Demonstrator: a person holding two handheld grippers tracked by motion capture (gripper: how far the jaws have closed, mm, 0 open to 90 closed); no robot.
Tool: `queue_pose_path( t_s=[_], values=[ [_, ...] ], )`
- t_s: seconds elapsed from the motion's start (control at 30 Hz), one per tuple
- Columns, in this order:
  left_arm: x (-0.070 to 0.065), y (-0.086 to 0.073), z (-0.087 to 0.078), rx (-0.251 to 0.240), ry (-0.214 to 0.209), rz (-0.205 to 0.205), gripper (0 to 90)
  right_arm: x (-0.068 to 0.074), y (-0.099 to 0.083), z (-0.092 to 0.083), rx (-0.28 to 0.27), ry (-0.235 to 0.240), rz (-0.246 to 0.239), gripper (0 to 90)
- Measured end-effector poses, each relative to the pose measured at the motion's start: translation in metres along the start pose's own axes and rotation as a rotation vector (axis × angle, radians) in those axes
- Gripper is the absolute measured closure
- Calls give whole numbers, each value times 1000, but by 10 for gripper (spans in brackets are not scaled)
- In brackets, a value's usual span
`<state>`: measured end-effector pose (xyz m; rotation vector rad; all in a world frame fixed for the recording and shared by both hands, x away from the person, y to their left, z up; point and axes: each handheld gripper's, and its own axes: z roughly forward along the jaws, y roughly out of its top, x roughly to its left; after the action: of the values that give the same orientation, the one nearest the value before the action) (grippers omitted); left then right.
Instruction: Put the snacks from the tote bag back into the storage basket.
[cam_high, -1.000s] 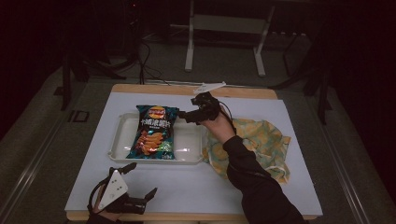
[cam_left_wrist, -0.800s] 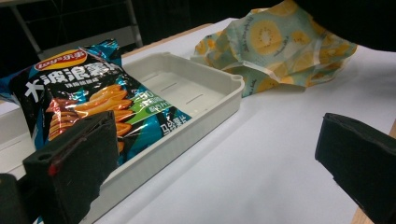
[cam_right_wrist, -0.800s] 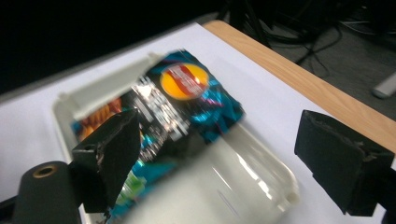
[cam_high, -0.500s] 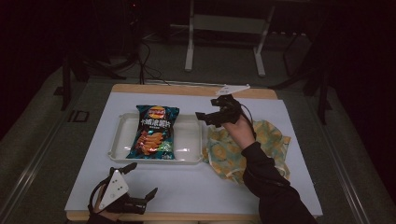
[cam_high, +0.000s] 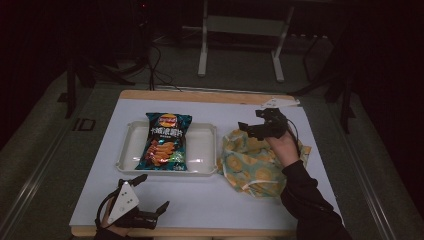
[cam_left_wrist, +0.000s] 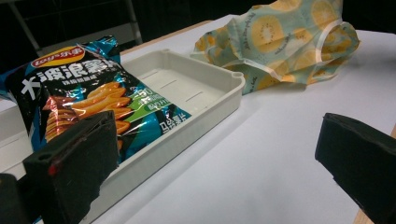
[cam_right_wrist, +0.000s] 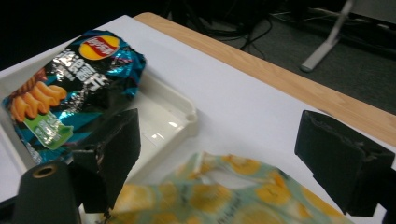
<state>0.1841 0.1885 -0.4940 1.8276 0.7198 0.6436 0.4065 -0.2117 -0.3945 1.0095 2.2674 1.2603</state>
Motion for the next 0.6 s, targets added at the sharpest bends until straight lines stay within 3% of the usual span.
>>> queue_pose_path(
  t_s=[0.6],
  values=[
    [-1,0,2,2,-6,0,2,-32,-51,-57,-42,-177,34,139]
  ],
)
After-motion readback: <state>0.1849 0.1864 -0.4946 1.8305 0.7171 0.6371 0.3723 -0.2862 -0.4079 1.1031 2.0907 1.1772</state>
